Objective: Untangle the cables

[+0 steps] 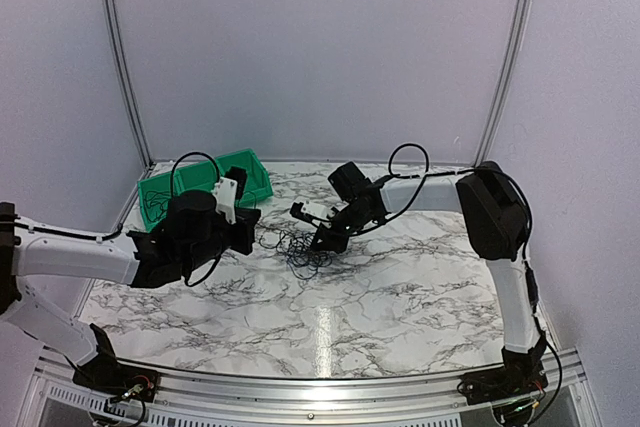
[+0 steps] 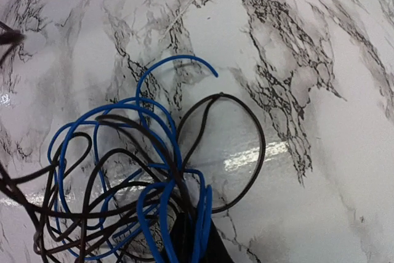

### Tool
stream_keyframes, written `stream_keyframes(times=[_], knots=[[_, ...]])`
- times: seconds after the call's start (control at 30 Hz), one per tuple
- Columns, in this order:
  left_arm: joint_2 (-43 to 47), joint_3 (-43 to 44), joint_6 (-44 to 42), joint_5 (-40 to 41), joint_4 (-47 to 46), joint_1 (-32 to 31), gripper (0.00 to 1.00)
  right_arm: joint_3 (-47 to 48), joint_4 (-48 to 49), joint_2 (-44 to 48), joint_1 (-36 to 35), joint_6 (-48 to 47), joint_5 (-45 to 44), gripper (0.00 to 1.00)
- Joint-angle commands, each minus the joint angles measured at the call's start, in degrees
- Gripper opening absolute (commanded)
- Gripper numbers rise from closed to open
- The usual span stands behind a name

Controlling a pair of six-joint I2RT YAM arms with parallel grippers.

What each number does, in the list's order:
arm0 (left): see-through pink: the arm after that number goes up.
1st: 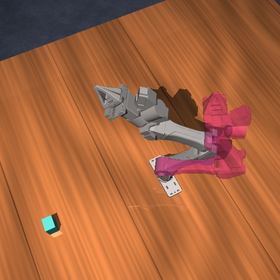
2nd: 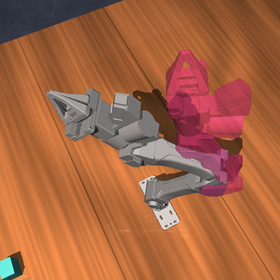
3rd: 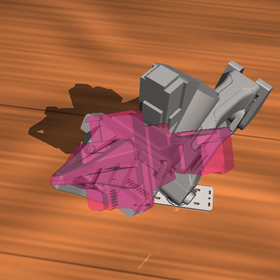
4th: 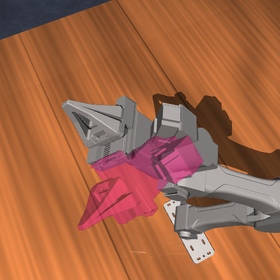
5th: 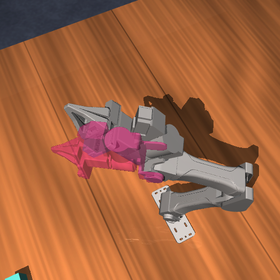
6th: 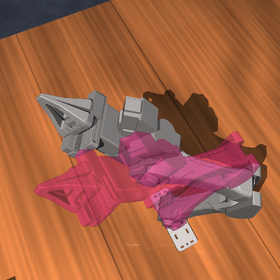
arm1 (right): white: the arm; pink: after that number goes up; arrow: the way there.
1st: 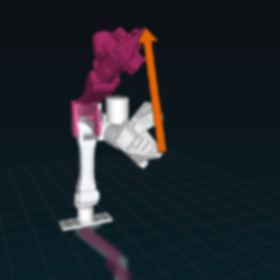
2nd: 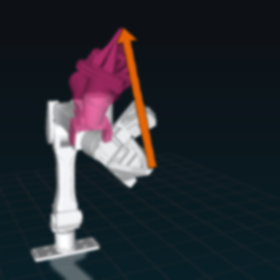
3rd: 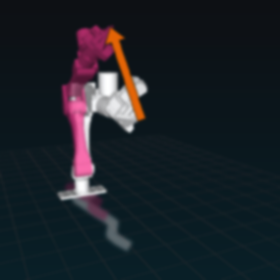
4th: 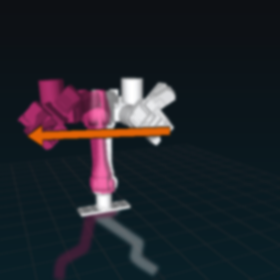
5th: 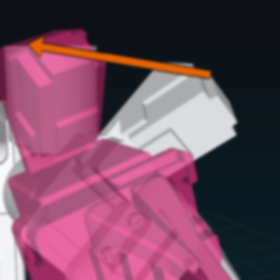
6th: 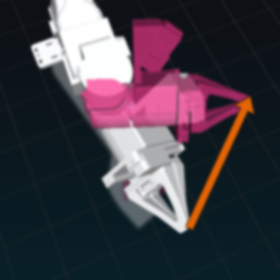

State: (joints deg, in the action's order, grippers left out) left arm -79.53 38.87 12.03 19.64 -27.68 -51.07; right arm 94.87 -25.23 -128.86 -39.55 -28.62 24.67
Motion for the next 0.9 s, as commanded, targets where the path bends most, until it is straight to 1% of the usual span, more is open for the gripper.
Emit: stream_keyframes(times=[0.0, 0.07, 0.2, 0.3, 0.4, 0.47, 0.7, 0.73, 0.77, 0.8, 0.87], knots=[[6.5, 6.1, -4.4, 2.0, 5.6, -0.3, 0.00, -0.1, -2.0, -2.4, -0.3, 0.5, 0.9, 0.03], [8.9, 9.8, -7.0, 1.8, 9.5, -0.3, 0.00, -0.4, -2.0, -2.8, -0.3, 0.6, 0.6, 0.00], [13.5, 20.2, -13.6, 3.2, 18.0, -0.3, 0.00, -0.7, -2.5, -3.6, -0.3, 0.8, -0.3, 0.00], [15.2, 28.6, -18.4, 4.3, 23.2, -0.3, 0.00, -0.8, -2.9, -3.8, -0.2, 0.7, -0.6, 0.00], [16.3, 35.0, -20.4, 5.0, 26.3, -0.3, 0.00, -0.7, -3.0, -3.6, -0.1, 0.8, -1.6, 0.00], [16.9, 36.6, -20.4, 5.1, 27.0, -0.3, 0.00, -0.7, -3.1, -3.4, 0.1, 0.8, -1.6, 0.00], [20.4, 37.5, -18.0, 4.9, 27.5, -0.3, 0.00, -1.3, -3.1, -2.5, 1.0, 0.8, -2.4, 0.00], [20.7, 38.5, -18.2, 5.0, 27.5, -0.3, 0.00, -1.2, -3.1, -2.5, 1.2, 1.1, -3.1, 0.07], [20.7, 40.2, -18.6, 5.2, 29.7, -0.3, 0.00, -1.0, -3.0, -2.5, 1.5, 1.4, -4.0, 0.19], [20.0, 42.5, -19.4, 5.5, 32.0, -0.3, 0.00, -0.9, -3.0, -2.4, 1.9, 1.8, -4.8, 0.27], [19.0, 47.6, -20.7, 6.1, 35.1, -0.3, 0.00, -0.7, -2.9, -2.0, 3.0, 2.2, -5.1, 0.32]])
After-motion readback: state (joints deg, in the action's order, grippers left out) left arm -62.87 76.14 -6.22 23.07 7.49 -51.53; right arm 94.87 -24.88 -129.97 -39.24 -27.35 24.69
